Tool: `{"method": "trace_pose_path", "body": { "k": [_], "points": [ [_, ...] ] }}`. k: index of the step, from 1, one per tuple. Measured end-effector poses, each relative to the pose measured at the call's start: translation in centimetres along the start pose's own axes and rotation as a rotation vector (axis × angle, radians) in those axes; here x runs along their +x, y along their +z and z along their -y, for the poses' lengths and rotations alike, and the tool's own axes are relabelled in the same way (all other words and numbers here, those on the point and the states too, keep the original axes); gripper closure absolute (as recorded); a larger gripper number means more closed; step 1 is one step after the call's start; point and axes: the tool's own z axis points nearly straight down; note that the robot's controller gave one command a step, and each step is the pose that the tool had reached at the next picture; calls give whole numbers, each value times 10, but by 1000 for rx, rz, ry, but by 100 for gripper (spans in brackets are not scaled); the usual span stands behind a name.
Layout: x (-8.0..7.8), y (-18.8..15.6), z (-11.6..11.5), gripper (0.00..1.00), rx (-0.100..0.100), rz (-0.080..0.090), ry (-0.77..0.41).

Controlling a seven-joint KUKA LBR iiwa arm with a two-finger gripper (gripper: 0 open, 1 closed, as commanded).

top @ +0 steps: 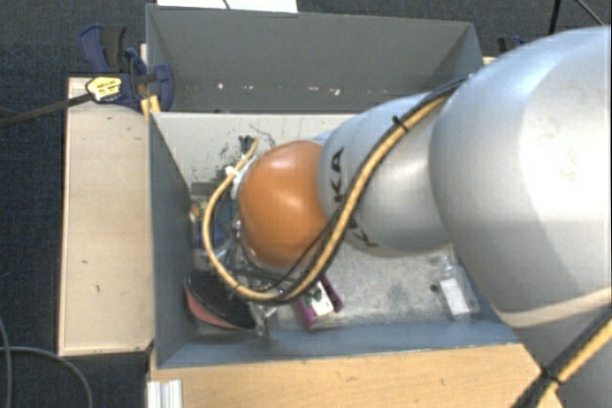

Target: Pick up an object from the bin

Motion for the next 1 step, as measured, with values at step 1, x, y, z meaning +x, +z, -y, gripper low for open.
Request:
{"method": "trace_pose_path", "body": {
  "k": [1],
  "points": [
    [2,2,-2,100,-4,-8,7]
  ]
}}
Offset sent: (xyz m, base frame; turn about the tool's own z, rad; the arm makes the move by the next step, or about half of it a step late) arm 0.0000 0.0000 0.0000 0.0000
